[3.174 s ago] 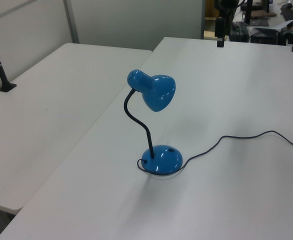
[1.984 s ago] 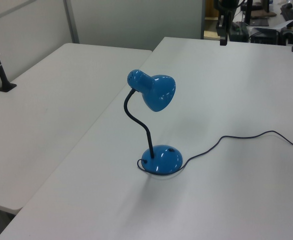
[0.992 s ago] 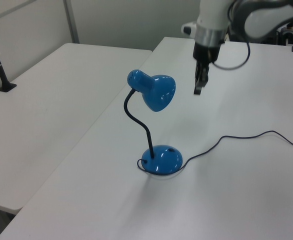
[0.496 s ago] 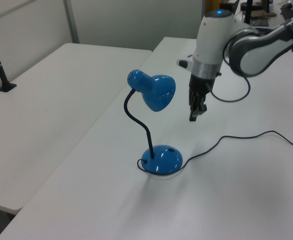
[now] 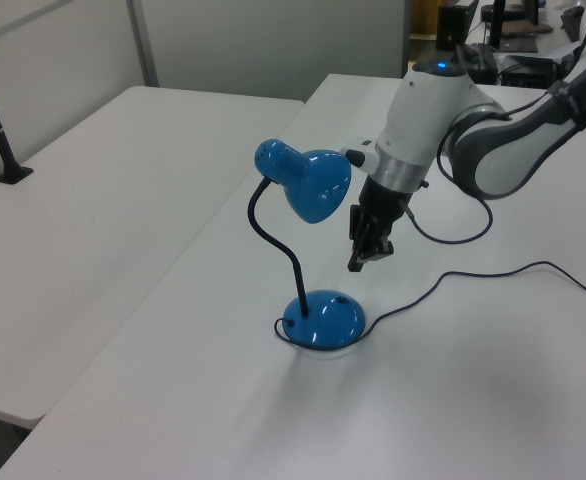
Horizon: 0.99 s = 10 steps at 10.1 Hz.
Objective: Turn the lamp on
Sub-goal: 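Move the gripper down toward the switch on the blue lamp base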
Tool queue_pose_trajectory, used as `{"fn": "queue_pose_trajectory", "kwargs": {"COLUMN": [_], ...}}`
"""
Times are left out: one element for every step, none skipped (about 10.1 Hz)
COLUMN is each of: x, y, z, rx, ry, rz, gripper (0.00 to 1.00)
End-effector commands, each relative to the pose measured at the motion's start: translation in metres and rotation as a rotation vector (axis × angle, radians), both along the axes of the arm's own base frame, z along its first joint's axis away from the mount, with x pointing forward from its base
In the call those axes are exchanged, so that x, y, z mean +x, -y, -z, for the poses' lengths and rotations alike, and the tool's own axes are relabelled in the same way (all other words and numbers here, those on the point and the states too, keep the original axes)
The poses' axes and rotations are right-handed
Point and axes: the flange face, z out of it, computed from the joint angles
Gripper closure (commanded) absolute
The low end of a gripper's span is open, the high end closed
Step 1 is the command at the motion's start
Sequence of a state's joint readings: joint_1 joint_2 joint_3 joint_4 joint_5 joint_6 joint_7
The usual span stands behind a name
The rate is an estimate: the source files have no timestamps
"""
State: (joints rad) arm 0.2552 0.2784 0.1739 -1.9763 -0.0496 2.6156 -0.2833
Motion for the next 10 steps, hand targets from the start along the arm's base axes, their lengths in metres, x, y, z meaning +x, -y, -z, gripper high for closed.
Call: {"fn": "queue_pose_trajectory", "kwargs": {"x": [0.0,0.0,0.001,0.002,0.0,0.001,0.003,0.002,0.003,0.004], "y": [-0.013,-0.015,-0.016,-0.017,-0.021,-0.022,-0.022,-0.024,-0.024,-0.024], "z": [0.017,0.02,0.025,0.03,0.032,0.033,0.032,0.033,0.037,0.038], "rx": [0.035,0.035,0.036,0.038,0.042,0.045,0.05,0.05,0.05,0.051], "ry": [0.041,0.04,0.036,0.039,0.038,0.043,0.05,0.048,0.043,0.046], "rz": [-0.035,-0.039,-0.039,-0.041,-0.049,-0.05,-0.048,-0.05,-0.05,-0.05], "gripper": [1.0,1.0,1.0,1.0,1.0,1.0,1.0,1.0,1.0,1.0]}}
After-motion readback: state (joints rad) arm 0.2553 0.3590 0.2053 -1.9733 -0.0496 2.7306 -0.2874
